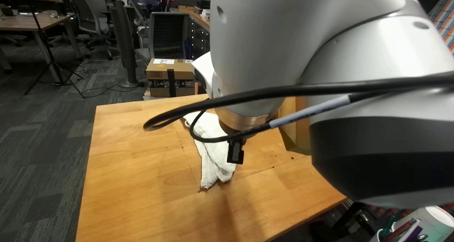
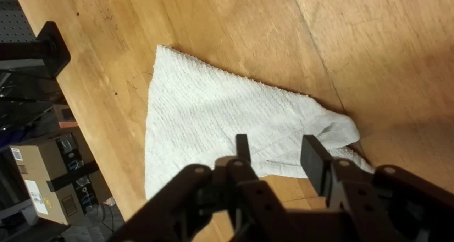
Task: Fold the cloth on the table
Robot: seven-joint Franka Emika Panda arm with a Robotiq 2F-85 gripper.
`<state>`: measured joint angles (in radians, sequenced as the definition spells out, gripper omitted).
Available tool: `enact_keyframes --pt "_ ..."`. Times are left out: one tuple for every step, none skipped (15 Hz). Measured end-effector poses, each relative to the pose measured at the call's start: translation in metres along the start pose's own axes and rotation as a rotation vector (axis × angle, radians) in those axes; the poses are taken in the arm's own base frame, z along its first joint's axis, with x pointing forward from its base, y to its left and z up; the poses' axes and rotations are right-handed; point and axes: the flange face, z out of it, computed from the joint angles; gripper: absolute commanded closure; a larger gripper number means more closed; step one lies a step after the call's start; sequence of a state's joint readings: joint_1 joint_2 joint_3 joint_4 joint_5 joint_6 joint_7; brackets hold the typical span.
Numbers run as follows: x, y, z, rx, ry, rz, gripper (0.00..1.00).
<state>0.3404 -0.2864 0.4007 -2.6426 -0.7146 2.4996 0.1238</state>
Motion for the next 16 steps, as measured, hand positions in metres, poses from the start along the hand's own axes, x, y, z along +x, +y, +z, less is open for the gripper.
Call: enact_keyframes --pt "0.0 -0.001 0.0 0.0 -0.004 -0.002 0.19" --pt "0.0 -0.001 0.0 0.001 -0.008 -0.001 0.1" --pt "-0.001 -0.001 0.001 0.005 -0.014 0.005 0.03" --pt "-0.002 -0.001 0.001 0.011 -0.022 0.014 0.0" --pt "-0.003 0.0 0.002 0.019 -0.029 0.026 0.0" --pt "-0.004 0.002 0.003 0.03 -0.039 0.046 0.0" --pt "-0.007 0.005 0.005 0.05 -0.049 0.077 0.0" --pt "-0.01 0.011 0.008 0.069 -0.059 0.115 0.0" --pt "-0.015 0.02 0.012 0.086 -0.068 0.159 0.0" --pt "-0.022 0.031 0.015 0.099 -0.078 0.209 0.0" --pt "-0.031 0.045 0.018 0.106 -0.088 0.262 0.0" --pt "-0.041 0.059 0.021 0.108 -0.098 0.313 0.0" --pt "-0.054 0.074 0.024 0.104 -0.109 0.361 0.0" --pt "-0.069 0.089 0.026 0.097 -0.12 0.409 0.0" --pt "-0.085 0.103 0.029 0.09 -0.133 0.454 0.0" --pt "-0.103 0.116 0.031 0.084 -0.145 0.495 0.0"
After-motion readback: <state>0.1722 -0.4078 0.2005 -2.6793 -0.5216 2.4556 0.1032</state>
